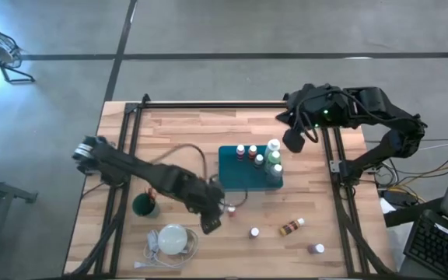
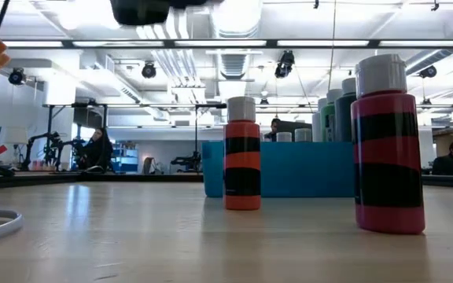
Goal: Pick & Place Paint Supplies
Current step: Put the blue paint bottle into the blue bin
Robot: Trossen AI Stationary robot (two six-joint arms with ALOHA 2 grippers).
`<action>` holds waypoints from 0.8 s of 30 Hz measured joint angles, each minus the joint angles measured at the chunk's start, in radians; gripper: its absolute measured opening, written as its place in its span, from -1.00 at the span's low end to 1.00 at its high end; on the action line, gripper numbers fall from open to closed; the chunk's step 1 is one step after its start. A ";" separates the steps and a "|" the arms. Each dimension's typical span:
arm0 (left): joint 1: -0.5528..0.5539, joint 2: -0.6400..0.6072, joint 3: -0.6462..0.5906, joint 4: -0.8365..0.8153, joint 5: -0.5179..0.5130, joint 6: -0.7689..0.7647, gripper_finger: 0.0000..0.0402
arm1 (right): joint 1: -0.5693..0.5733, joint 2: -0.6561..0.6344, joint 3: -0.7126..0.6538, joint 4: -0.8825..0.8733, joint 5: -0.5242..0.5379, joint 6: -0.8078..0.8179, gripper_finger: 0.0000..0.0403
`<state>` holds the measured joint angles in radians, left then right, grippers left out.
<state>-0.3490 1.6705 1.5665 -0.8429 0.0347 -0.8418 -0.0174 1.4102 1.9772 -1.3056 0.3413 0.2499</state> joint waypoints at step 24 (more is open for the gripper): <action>0.223 -0.224 0.131 -0.011 0.018 0.579 -0.38 | 0.029 0.155 0.004 0.321 -0.509 0.028 -0.27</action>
<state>-0.1261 1.4464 1.6974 -0.8541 0.0532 -0.2624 0.0113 1.5650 1.9815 -0.9843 -0.1682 0.2776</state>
